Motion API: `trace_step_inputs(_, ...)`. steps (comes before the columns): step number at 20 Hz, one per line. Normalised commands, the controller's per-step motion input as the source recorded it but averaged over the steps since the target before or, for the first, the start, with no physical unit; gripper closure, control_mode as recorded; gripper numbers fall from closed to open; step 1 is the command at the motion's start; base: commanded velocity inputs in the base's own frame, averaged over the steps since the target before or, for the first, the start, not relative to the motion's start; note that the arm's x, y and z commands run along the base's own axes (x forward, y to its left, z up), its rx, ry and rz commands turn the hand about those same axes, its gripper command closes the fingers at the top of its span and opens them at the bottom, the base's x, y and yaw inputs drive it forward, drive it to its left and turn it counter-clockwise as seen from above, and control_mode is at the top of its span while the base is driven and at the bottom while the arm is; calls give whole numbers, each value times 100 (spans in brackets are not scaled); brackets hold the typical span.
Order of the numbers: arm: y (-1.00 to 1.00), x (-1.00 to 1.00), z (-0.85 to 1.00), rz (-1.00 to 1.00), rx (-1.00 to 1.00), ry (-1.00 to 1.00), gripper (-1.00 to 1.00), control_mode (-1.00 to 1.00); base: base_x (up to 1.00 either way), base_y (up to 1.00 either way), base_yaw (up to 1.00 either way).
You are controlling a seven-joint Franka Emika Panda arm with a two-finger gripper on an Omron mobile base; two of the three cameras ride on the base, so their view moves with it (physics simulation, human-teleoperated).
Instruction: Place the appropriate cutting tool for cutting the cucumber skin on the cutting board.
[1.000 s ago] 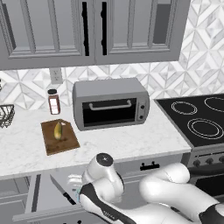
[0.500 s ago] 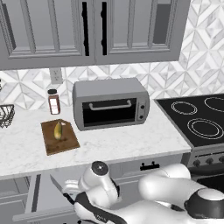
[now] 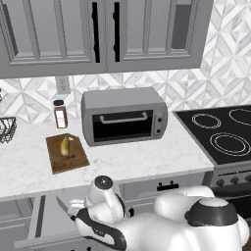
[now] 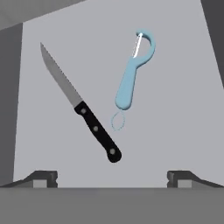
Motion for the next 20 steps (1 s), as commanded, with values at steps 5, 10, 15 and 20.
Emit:
trace_step_inputs(5,14,1,-58,0,-2,2,-100,-100,0,0,0)
trace_step_inputs(10,7,-1,-38,0,-1,0,-100,-100,0,0,0)
trace_step_inputs(15,0,-3,-10,0,0,3,-100,-100,0,0,0)
trace_step_inputs(20,0,-4,-11,0,0,7,-100,-100,0,0,0)
